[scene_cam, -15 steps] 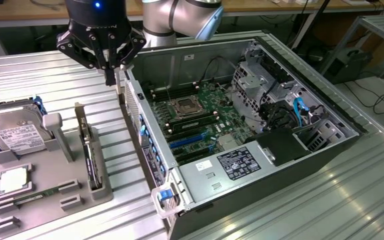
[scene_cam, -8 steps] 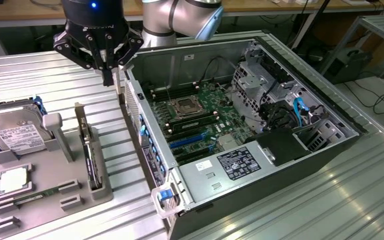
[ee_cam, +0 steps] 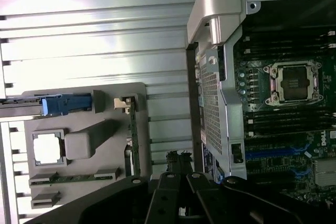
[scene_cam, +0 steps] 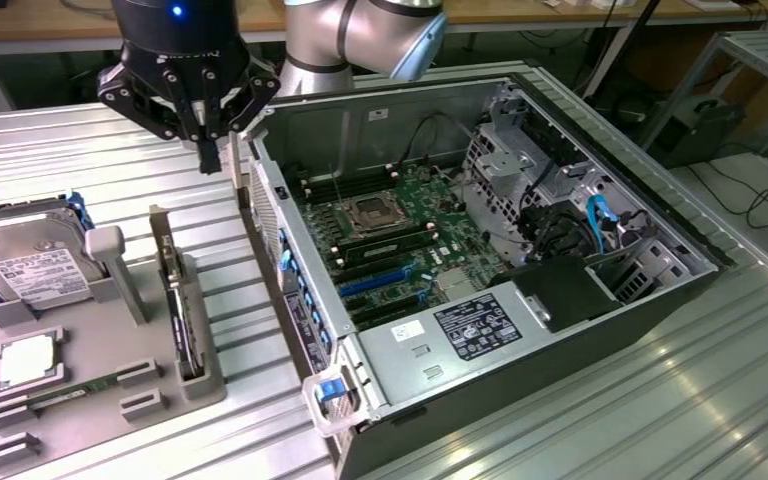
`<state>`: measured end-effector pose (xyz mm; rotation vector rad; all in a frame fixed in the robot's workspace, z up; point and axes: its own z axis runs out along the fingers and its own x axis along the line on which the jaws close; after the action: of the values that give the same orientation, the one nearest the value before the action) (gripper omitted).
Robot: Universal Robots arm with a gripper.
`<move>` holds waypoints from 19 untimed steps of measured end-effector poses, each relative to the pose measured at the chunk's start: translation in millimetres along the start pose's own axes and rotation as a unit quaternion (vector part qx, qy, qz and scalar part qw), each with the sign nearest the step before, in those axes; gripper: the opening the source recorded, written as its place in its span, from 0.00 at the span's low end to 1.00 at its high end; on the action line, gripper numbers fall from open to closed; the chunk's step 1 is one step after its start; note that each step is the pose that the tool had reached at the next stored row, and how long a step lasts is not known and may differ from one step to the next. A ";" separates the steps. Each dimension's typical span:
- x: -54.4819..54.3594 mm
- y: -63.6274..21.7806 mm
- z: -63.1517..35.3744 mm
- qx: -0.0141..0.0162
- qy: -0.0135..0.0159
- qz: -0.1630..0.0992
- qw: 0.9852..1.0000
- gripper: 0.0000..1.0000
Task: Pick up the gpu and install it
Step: 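Reach for the gpu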
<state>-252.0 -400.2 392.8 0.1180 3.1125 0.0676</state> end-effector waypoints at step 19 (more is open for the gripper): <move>16.2 -1.7 -0.4 0.000 0.000 0.000 1.000 0.11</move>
<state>-268.3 -400.7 392.7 0.1180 3.1125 0.0677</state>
